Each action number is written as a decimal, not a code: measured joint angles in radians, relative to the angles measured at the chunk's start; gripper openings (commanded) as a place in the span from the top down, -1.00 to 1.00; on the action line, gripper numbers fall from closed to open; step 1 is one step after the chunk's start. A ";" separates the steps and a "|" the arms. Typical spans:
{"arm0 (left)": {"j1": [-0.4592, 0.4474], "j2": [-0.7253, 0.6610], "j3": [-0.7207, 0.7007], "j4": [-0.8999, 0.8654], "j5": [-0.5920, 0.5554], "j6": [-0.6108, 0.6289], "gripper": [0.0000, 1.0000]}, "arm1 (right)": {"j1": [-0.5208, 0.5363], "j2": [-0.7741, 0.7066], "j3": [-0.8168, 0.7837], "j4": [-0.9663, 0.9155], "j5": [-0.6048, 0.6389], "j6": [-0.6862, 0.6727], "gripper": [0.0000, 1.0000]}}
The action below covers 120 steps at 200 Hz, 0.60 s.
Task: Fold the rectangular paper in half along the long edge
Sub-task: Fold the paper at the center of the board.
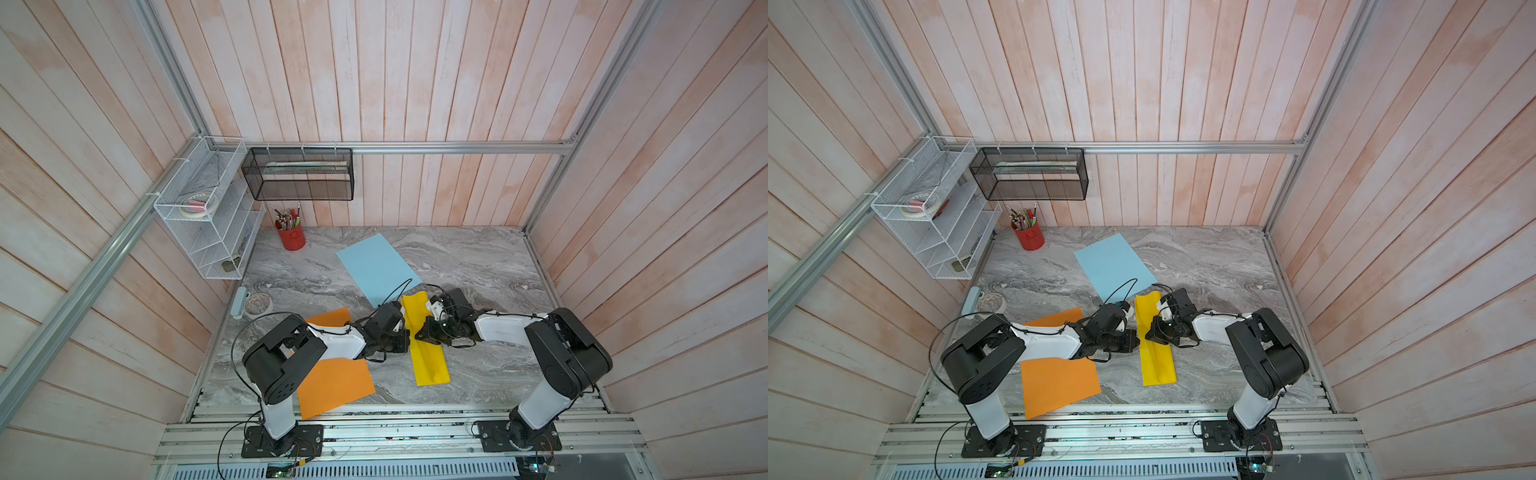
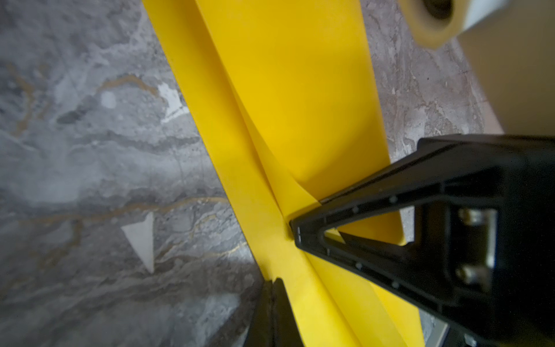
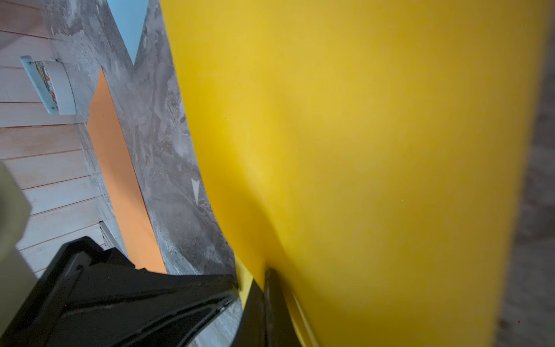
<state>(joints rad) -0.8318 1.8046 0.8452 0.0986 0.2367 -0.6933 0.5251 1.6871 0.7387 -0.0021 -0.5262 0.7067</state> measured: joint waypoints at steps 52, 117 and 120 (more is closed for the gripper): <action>0.000 0.002 0.003 -0.002 0.001 0.000 1.00 | 0.000 0.015 0.000 0.025 -0.019 0.000 0.85; 0.002 0.000 0.004 -0.006 -0.002 0.000 1.00 | 0.002 0.019 0.001 0.057 -0.054 0.000 0.48; 0.003 0.000 0.004 -0.006 -0.002 0.000 1.00 | 0.002 0.019 0.001 0.057 -0.054 0.000 0.48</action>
<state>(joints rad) -0.8291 1.8046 0.8490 0.0921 0.2344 -0.6933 0.5266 1.7058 0.7395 0.0551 -0.5804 0.7067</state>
